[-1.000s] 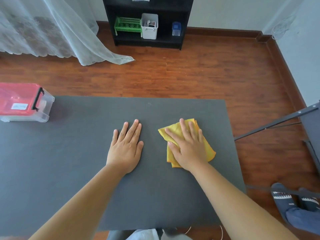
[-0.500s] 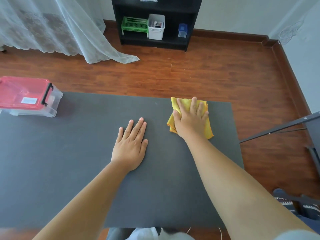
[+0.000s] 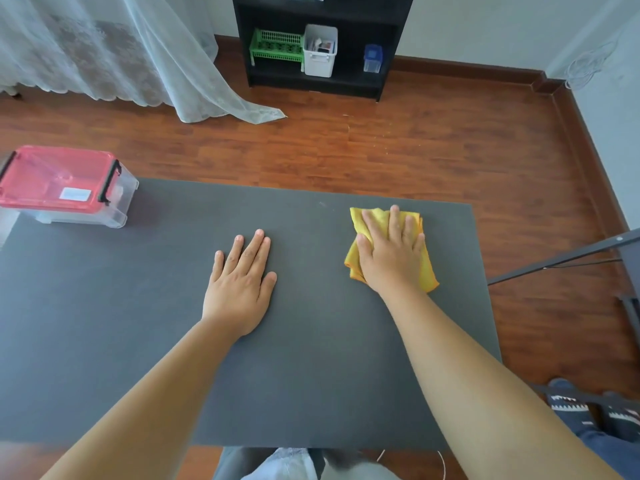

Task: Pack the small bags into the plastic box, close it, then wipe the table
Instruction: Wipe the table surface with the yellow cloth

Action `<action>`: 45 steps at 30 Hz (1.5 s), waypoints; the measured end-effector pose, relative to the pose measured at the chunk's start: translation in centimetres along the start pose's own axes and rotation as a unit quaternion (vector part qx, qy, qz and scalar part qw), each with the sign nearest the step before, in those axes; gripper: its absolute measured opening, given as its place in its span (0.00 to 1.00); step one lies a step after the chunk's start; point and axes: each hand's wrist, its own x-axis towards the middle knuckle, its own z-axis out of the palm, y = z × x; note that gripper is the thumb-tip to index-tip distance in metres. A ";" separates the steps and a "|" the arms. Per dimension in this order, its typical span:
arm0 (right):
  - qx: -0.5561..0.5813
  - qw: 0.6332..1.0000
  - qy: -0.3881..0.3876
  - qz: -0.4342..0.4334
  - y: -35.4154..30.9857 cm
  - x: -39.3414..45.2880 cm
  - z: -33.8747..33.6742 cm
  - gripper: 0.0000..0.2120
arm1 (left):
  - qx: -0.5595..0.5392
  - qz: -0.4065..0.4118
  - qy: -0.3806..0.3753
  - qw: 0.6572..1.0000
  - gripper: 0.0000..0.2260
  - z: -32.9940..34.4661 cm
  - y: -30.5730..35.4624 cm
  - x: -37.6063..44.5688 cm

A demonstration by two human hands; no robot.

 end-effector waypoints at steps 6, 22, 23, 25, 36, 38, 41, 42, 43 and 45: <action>0.013 0.998 -0.025 -0.053 -7.1 1.5 1.0 0.24 | -0.007 0.004 -0.002 1.000 0.26 -0.2 -0.7 -0.3; 0.002 1.000 -0.013 0.012 -6.7 2.4 0.8 0.25 | -0.004 -0.003 -0.004 1.000 0.26 -0.9 -4.2 -1.4; -0.002 1.000 -0.021 -0.018 -8.3 2.2 1.1 0.25 | -0.003 -0.004 -0.004 1.000 0.26 -0.8 -4.3 -1.4; -0.015 0.995 -0.036 -0.095 -10.7 0.5 1.9 0.25 | -0.007 -0.003 -0.002 1.000 0.26 -0.8 -4.4 -1.4; -0.044 0.988 -0.031 -0.143 3.3 -8.6 1.0 0.25 | -0.004 -0.003 0.001 1.000 0.26 -0.7 -4.3 -1.8; -0.042 0.995 -0.025 -0.085 4.0 -6.7 0.3 0.24 | -0.006 -0.011 0.006 1.000 0.25 -0.6 -4.2 -2.0; -0.034 0.998 -0.016 -0.040 1.9 -4.5 0.3 0.23 | -0.011 -0.025 0.009 1.000 0.25 -0.4 -3.8 -2.7; -0.033 0.999 -0.018 -0.037 0.9 -4.2 0.5 0.24 | -0.012 -0.029 0.010 0.999 0.25 -0.3 -3.6 -3.0; -0.033 0.998 -0.021 -0.042 -0.1 -4.2 0.8 0.24 | -0.012 -0.033 0.011 0.999 0.25 -0.2 -3.4 -3.4; -0.037 0.996 -0.030 -0.078 -1.6 -5.4 1.4 0.24 | -0.013 -0.042 0.011 0.999 0.26 0.0 -3.0 -4.2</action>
